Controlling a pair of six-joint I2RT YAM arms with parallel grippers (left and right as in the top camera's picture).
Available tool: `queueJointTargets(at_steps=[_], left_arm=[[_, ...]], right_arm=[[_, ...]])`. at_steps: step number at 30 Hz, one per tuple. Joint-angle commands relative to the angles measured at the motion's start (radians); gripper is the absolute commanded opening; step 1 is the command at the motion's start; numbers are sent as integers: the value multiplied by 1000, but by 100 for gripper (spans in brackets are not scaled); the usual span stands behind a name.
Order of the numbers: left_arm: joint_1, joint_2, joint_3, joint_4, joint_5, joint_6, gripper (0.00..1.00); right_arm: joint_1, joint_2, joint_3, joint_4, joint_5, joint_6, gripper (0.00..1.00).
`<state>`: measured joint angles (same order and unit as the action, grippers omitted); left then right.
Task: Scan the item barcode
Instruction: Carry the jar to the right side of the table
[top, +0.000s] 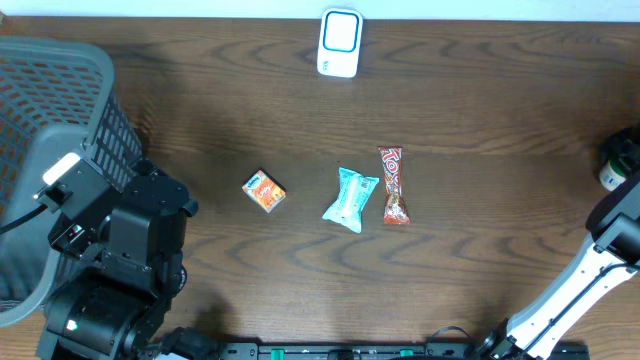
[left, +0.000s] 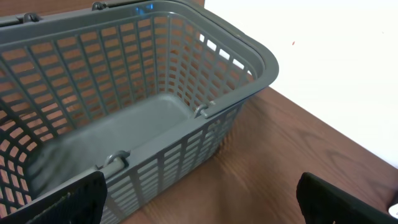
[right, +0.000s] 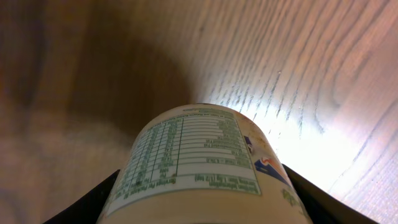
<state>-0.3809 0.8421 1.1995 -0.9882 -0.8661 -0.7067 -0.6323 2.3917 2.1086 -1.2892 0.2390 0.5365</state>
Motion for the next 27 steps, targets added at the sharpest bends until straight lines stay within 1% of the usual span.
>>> queueJointTargets(at_steps=[1,6,7,9,10,18,21,22,24,27], left_arm=[[5,0,15,-3,-9,-5,98],[5,0,15,-3,-9,-5,98],[5,0,15,-3,-9,-5,98],[5,0,15,-3,-9,-5,98],[5,0,15,-3,-9,-5,98],[5,0,15,-3,-9,-5,98],[5,0,15,-3,-9,-5,98],[5,0,15,-3,-9,-5,98],[5,0,15,-3,-9,-5,98],[5,0,15,-3,-9,-5,98]], right_arm=[[-42,-9,-5,7,18,-14,65],[-67,-9,-5,-6,18,-19,66],[-69,-9,-5,-7,18,-27,68],[-74,-9,-5,-10,18,-30,75],[-77,-9,-5,-10,18,-30,76],[-80,-14,28,-35,8,-48,79],[-80,-18,92,-71,-20,-56,83],[-80,-20,124,-90,-24,-56,87],[-79,-31,197,-138,-28,-55,99],[-79,-67,336,-222,-53,-11,99]])
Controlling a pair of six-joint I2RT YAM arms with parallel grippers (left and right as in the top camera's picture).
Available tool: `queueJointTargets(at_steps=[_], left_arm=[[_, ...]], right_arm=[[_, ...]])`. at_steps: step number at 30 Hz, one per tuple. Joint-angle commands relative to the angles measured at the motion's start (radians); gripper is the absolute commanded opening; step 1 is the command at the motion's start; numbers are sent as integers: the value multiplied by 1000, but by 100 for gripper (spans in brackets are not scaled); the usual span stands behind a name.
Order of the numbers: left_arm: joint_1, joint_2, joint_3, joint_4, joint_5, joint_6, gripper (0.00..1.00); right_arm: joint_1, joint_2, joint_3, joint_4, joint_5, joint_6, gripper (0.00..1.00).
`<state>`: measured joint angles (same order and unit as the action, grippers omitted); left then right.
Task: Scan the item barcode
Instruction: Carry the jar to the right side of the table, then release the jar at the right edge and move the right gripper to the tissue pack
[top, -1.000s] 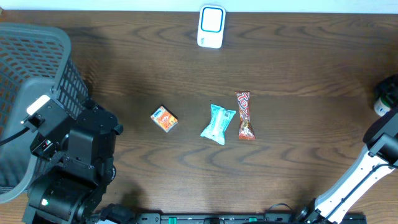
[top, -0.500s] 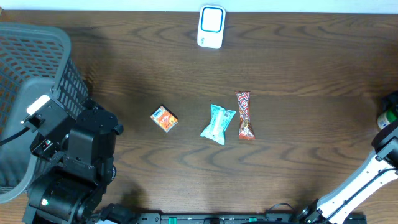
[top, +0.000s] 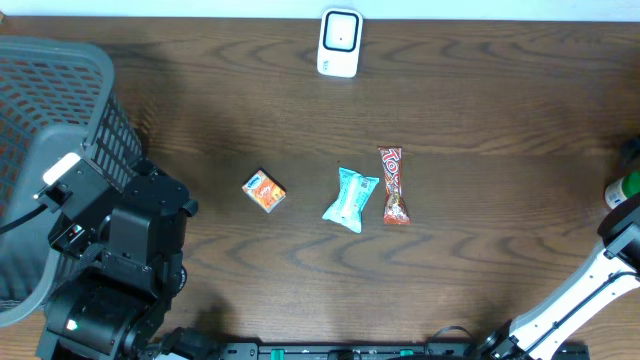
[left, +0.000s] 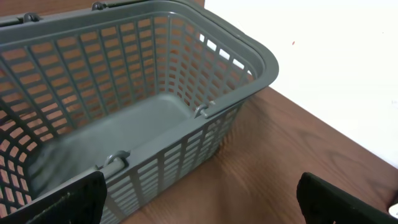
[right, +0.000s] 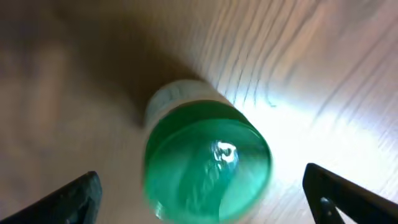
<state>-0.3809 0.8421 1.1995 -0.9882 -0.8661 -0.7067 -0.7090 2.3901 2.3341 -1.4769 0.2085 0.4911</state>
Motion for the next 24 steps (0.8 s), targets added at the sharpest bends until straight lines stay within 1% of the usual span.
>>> queueJointTargets(at_steps=[1,4,7,11,17,24], left_arm=[[5,0,15,-3,-9,-5,98],[5,0,15,-3,-9,-5,98],[5,0,15,-3,-9,-5,98],[5,0,15,-3,-9,-5,98],[5,0,15,-3,-9,-5,98],[5,0,15,-3,-9,-5,98]], right_arm=[[-2,-82,146,-53,-44,40,99],[5,-149,214,-88,-148,39,99],[30,-208,215,-89,-244,39,99],[100,-236,215,-113,-319,37,99],[290,-235,174,-158,-319,27,96],[559,-235,16,-118,-243,28,96]])
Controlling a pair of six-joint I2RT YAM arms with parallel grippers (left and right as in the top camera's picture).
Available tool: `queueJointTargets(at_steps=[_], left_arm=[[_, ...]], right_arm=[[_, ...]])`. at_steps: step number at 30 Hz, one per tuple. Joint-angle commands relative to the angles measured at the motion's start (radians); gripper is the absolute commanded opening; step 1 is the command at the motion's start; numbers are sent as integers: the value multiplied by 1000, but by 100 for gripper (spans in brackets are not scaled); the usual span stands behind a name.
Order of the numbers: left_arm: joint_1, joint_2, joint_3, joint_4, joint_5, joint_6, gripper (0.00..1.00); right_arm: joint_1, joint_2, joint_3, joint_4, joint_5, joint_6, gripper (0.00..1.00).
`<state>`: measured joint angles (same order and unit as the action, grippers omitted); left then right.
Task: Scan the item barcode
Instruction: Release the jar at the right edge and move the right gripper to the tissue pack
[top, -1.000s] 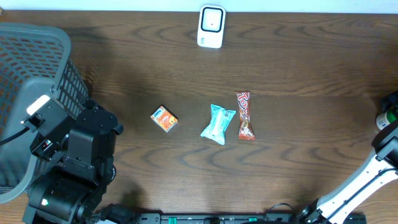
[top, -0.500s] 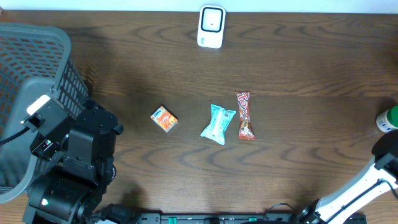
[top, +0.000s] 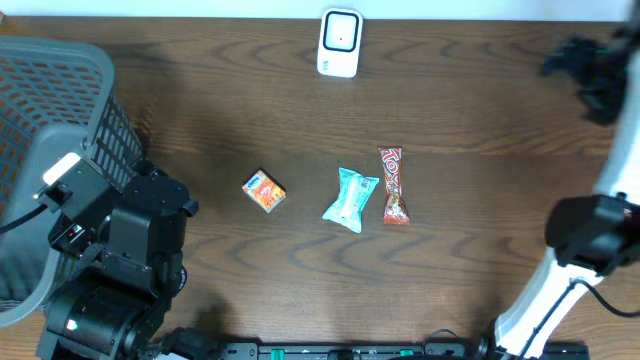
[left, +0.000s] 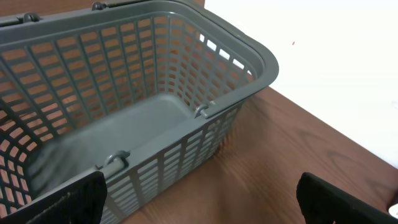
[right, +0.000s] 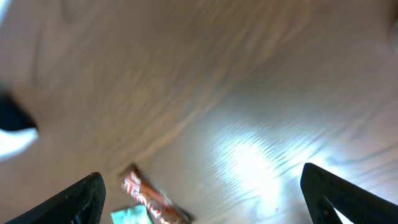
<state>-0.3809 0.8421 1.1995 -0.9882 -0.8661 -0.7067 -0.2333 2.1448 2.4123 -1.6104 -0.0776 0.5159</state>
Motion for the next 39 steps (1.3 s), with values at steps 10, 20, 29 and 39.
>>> queueJointTargets(at_steps=[10,20,29,39], left_arm=[[5,0,15,-3,-9,-5,98],[5,0,15,-3,-9,-5,98],[5,0,15,-3,-9,-5,98],[5,0,15,-3,-9,-5,98]], right_arm=[[384,11,-455,279,80,47,96],[526,11,-659,381,124,68,94],[594,11,-666,375,125,90,92],[674,10,-666,386,124,85,96]])
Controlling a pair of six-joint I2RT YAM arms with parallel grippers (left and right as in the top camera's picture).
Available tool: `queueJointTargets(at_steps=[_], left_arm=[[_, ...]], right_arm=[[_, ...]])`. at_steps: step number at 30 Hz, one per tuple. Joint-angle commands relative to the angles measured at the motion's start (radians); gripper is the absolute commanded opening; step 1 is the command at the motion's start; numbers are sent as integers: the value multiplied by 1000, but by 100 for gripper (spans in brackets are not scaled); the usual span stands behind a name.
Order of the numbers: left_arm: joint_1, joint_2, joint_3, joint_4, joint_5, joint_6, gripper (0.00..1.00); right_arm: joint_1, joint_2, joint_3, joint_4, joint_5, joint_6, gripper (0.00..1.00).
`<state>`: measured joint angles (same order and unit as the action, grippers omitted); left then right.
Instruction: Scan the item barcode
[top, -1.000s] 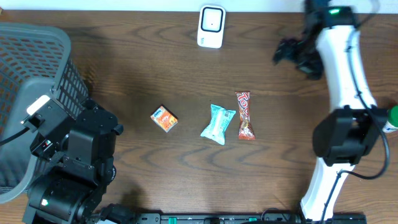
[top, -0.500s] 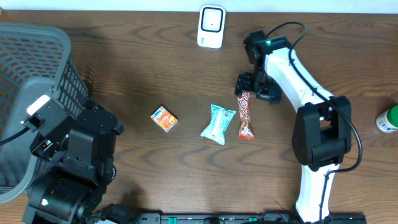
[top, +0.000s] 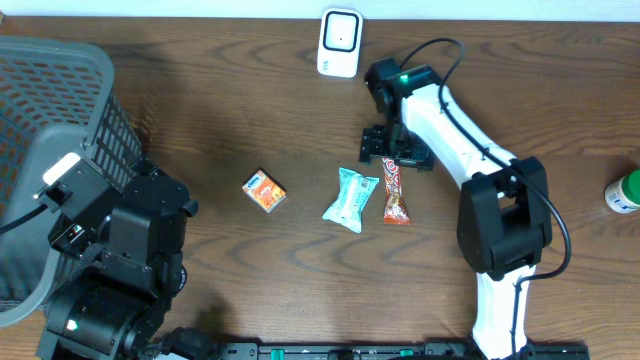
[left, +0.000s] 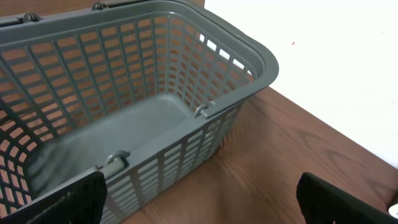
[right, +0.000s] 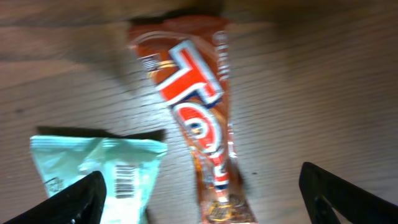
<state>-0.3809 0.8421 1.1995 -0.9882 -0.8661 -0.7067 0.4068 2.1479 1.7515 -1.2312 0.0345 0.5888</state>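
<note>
A red-orange candy bar (top: 394, 187) lies at the table's middle, with a teal packet (top: 350, 198) just left of it and a small orange box (top: 265, 190) further left. The white scanner (top: 340, 42) stands at the back edge. My right gripper (top: 397, 150) hangs open over the bar's far end. In the right wrist view the candy bar (right: 199, 124) runs between the spread fingers, and the teal packet (right: 99, 168) shows a barcode. My left gripper (left: 199, 208) is open beside the basket, holding nothing.
A grey mesh basket (top: 50, 120) fills the left side; the basket (left: 124, 93) shows as empty in the left wrist view. A green-capped bottle (top: 622, 192) stands at the right edge. My left arm (top: 110, 250) rests at the front left.
My right gripper has moved from the table's far right back corner to just above the candy bar at the middle. It is still open. The left arm has not moved.
My right gripper first had the green-capped bottle between its fingers at the right edge. Then it was open above the standing bottle. After that it was at the back right, and now it is over the candy bar. The left arm stayed still.
</note>
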Motion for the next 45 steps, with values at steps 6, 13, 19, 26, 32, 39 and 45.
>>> queueJointTargets(at_steps=[6,13,19,26,32,39,45], left_arm=[[5,0,15,-3,-9,-5,98],[5,0,15,-3,-9,-5,98],[5,0,15,-3,-9,-5,98],[5,0,15,-3,-9,-5,98],[5,0,15,-3,-9,-5,98],[5,0,15,-3,-9,-5,98],[5,0,15,-3,-9,-5,98]], right_arm=[[87,7,-6,9,-10,11,99],[104,7,-6,23,-177,-72,99],[96,7,-5,26,-304,-184,96],[125,7,-12,5,-279,-209,49],[170,8,-30,26,-270,-217,26],[225,8,-88,-16,-121,-142,1],[225,6,-87,-53,-107,-134,1]])
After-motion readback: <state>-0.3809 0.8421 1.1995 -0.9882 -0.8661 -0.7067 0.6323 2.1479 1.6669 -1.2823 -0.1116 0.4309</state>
